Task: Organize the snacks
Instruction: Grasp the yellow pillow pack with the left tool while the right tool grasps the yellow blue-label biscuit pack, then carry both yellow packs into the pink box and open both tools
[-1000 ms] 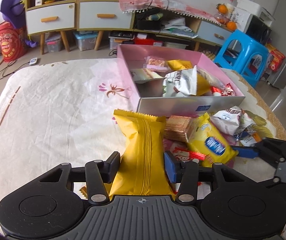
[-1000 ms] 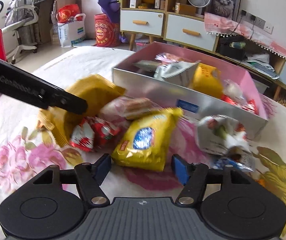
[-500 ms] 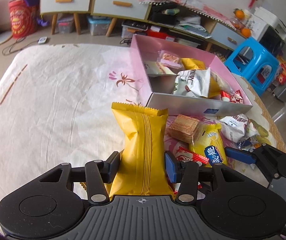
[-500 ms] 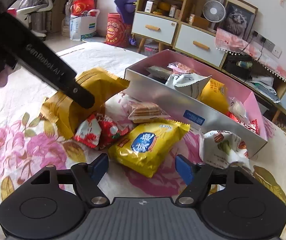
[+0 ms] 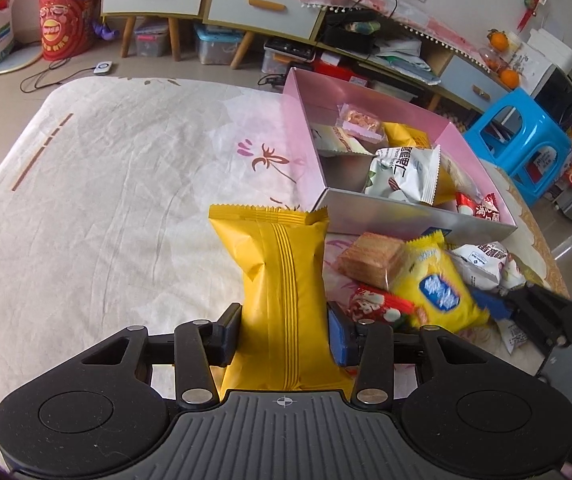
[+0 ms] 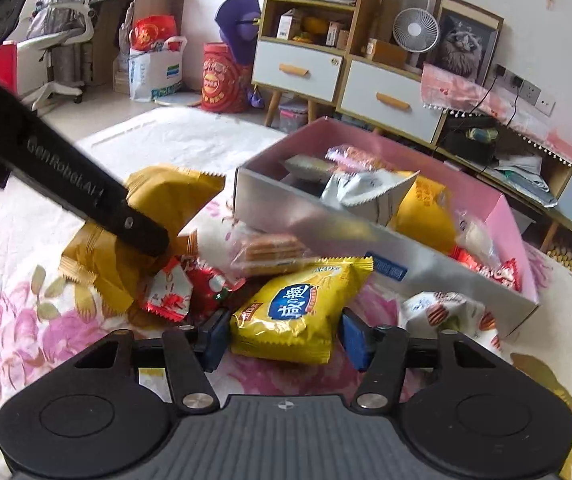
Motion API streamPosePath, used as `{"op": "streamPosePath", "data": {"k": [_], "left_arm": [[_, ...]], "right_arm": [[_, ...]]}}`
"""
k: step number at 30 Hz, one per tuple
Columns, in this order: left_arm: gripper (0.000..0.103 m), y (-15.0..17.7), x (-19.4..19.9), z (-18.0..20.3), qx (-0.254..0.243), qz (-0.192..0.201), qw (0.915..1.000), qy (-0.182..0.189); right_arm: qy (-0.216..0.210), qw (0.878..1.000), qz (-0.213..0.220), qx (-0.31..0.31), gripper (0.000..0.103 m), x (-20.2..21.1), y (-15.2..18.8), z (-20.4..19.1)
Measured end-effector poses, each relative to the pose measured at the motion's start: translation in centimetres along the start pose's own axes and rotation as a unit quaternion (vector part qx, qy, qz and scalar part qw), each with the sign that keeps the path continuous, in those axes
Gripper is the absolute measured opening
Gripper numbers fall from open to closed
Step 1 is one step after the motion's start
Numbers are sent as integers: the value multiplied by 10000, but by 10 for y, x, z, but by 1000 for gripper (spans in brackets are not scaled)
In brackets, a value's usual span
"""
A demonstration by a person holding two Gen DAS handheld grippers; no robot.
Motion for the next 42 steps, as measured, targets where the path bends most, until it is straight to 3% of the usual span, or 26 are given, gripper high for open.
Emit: {"op": "streamPosePath", "data": {"k": [7, 19, 23, 31, 38, 42], "left_arm": [[39, -2, 7, 1, 33, 70, 10000, 46], [39, -10, 13, -3, 215, 192, 9995, 125], [39, -17, 16, -2, 242, 323, 9991, 154], [39, -10, 4, 6, 163, 159, 9996, 162], [39, -8, 9, 9, 70, 192, 9997, 167], [39, -20, 22, 11, 109, 413, 9988, 239]], "right_arm": [[-202, 9992, 352, -3, 37, 20, -26, -3], [-368, 9982, 285, -377, 34, 25, -32, 9], [-386, 9976, 315, -473, 10, 31, -38, 15], [-148, 9997, -90, -150, 16, 8, -21, 12], [-139, 9995, 211, -191, 10, 18, -30, 15], [-244, 9981, 395, -396, 10, 31, -44, 22]]}}
Point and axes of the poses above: each gripper's, at about its wrist camera, not at the fingertips, and x roughly against the way its jaws point, z to its right, y to its underside, the point moved 8 cm from there along -x, roughly the way its jaws point, and after that the axes turned 5 degrees about y, right-handed, at the moved point
